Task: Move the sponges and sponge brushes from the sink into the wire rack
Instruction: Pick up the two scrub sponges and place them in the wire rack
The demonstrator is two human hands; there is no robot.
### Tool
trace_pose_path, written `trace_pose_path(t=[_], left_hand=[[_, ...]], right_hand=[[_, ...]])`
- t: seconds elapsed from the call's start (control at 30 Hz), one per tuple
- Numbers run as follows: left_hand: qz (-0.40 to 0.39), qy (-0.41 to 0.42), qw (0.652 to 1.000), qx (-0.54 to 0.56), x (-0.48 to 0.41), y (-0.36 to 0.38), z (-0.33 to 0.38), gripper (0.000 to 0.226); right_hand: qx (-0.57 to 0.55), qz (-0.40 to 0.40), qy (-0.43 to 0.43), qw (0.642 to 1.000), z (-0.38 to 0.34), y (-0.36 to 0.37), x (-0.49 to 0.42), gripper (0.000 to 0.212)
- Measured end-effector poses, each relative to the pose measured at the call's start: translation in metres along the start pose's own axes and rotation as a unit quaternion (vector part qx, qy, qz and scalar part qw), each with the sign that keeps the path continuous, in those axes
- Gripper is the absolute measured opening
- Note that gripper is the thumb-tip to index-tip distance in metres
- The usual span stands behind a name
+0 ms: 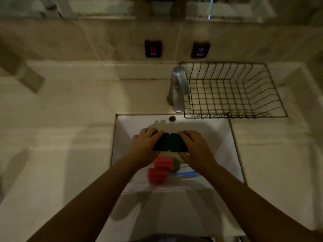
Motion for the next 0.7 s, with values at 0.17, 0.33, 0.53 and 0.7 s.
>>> trace_pose_path(t=[0.17, 0.33, 0.53, 0.7], left_hand=[[0.04, 0.017, 0.999, 0.009, 0.012, -0.033, 0.017, 0.071], [0.072, 0.032, 0.996, 0.036, 0.015, -0.065, 0.022, 0.077], [0.123, 0.051, 0.991, 0.028, 0.014, -0.105, 0.034, 0.072], [0.135, 0.067, 0.988, 0.019, 0.013, -0.129, 0.037, 0.069]], right_hand=[[0.023, 0.018, -0.032, 0.999, -0.009, -0.043, 0.006, 0.068], [0.014, 0.013, -0.044, 0.999, -0.017, -0.084, 0.002, 0.068], [-0.004, 0.03, -0.056, 0.998, -0.023, -0.129, -0.01, 0.071], [0.007, 0.056, -0.071, 0.996, -0.031, -0.147, -0.015, 0.068]])
Point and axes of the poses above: each hand's wrist, its own x-axis away from the middle knuckle, its own y-axis out of the palm, z = x × y, the point moved 4 cm from there along -x, towards the middle knuckle, and after that the axes turned 3 degrees about -z, right-handed, at the moved point
